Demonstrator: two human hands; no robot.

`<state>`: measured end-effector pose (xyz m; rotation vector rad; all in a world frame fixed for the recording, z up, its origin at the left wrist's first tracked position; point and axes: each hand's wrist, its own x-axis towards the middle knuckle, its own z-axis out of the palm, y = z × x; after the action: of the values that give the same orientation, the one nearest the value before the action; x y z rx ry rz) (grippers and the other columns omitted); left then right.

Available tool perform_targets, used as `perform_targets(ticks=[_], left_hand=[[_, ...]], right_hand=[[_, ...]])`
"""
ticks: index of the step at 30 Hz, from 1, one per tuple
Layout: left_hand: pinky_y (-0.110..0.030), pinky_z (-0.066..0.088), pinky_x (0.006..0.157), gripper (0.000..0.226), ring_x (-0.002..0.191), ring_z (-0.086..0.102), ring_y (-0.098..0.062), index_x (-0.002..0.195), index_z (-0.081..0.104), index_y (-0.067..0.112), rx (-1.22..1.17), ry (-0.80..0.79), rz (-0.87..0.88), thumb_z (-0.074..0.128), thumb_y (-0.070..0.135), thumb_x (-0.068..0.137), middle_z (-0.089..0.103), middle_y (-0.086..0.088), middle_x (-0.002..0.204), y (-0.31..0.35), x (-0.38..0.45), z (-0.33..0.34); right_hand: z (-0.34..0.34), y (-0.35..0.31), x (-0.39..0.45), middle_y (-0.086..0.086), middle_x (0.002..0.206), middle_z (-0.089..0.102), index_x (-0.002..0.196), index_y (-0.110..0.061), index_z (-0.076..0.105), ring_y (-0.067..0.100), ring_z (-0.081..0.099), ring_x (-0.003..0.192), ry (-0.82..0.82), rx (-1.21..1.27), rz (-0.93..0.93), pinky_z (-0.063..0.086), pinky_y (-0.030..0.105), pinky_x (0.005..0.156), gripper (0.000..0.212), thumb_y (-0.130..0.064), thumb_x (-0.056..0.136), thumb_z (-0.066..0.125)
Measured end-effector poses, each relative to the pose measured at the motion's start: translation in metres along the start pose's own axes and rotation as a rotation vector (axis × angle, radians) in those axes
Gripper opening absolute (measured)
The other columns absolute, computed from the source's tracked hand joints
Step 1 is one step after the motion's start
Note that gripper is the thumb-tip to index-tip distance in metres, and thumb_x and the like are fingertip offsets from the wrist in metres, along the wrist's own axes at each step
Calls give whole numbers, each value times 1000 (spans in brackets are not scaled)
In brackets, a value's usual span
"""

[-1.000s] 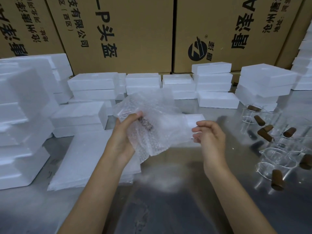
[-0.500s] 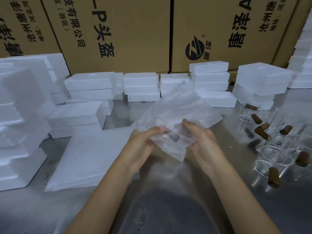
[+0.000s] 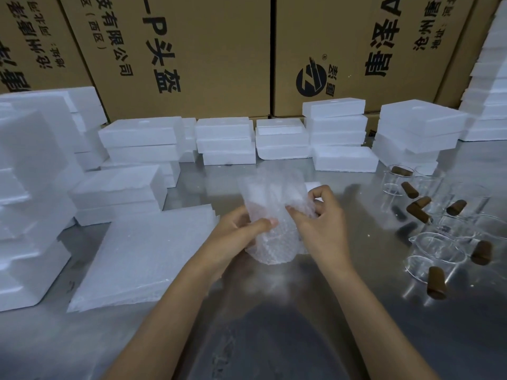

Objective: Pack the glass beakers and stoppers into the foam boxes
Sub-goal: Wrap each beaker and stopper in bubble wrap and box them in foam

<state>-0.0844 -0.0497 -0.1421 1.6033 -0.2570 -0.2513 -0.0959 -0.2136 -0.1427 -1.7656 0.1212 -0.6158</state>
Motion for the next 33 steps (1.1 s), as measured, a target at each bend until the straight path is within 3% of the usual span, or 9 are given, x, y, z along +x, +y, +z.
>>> perform_targets(ticks=[5, 10, 12, 15, 20, 24, 27, 30, 33], left_hand=[[-43, 56, 92, 35, 98, 72, -22, 106, 74, 20, 118, 149, 71, 76, 14, 71, 76, -1, 101, -1, 1, 2], [-25, 52, 71, 22, 79, 68, -15, 89, 72, 16, 300, 168, 165, 71, -2, 75, 72, -5, 87, -5, 5, 3], [-29, 47, 71, 15, 83, 61, -26, 87, 65, 4, 381, 213, 180, 71, -1, 75, 65, -14, 90, -7, 6, 3], [-24, 45, 74, 18, 89, 57, -25, 86, 60, 13, 437, 228, 190, 70, 3, 75, 62, -10, 96, -7, 6, 4], [-14, 44, 70, 10, 75, 56, -5, 78, 60, 25, 371, 244, 376, 59, 16, 75, 62, 14, 81, 10, -5, 7], [-19, 43, 76, 18, 85, 58, -9, 65, 65, 23, 666, 193, 501, 55, 16, 79, 66, 13, 76, 8, -8, 9], [-27, 44, 78, 26, 87, 54, -11, 70, 71, 17, 827, 161, 488, 49, 24, 82, 67, 11, 75, 6, -8, 5], [-32, 43, 80, 38, 85, 49, -9, 68, 68, 18, 941, 149, 486, 41, 40, 83, 63, 10, 74, 6, -10, 7], [-28, 37, 79, 47, 86, 43, -9, 65, 71, 21, 1048, 204, 511, 40, 51, 83, 51, 11, 79, 2, -9, 8]], right_hand=[[6, 1, -1, 6, 70, 60, 75, -10, 56, 19, 52, 66, -176, -21, -37, 48, 40, 63, 18, -22, 67, 67], [3, -3, -8, -17, 90, 66, 77, -24, 69, -3, 51, 100, -353, -34, -59, 41, 15, 80, 31, -46, 65, 49], [1, -3, -7, -19, 92, 62, 74, -21, 65, -6, 49, 103, -367, -19, -8, 41, 20, 81, 34, -47, 73, 44], [-2, 3, -4, -11, 98, 55, 71, -24, 56, 11, 49, 108, -391, -236, -26, 41, 33, 90, 46, -58, 78, 27], [0, 5, -9, -24, 87, 45, 82, -21, 58, -27, 27, 94, -464, -420, -174, 24, 25, 86, 42, -43, 86, 22], [2, 0, -9, -12, 77, 58, 62, -23, 51, 2, 45, 103, -373, -277, -160, 37, 32, 90, 30, -36, 83, 33], [0, -5, -7, -23, 91, 67, 64, -21, 64, 0, 52, 109, -252, -8, -89, 49, 34, 85, 35, -34, 82, 37], [-6, -6, 0, -13, 90, 73, 75, -28, 71, 9, 55, 114, -269, 151, -5, 48, 33, 76, 41, -40, 84, 33], [-2, -1, -2, -13, 88, 74, 81, -35, 72, 1, 49, 118, -368, 61, 42, 46, 31, 90, 41, -45, 84, 33]])
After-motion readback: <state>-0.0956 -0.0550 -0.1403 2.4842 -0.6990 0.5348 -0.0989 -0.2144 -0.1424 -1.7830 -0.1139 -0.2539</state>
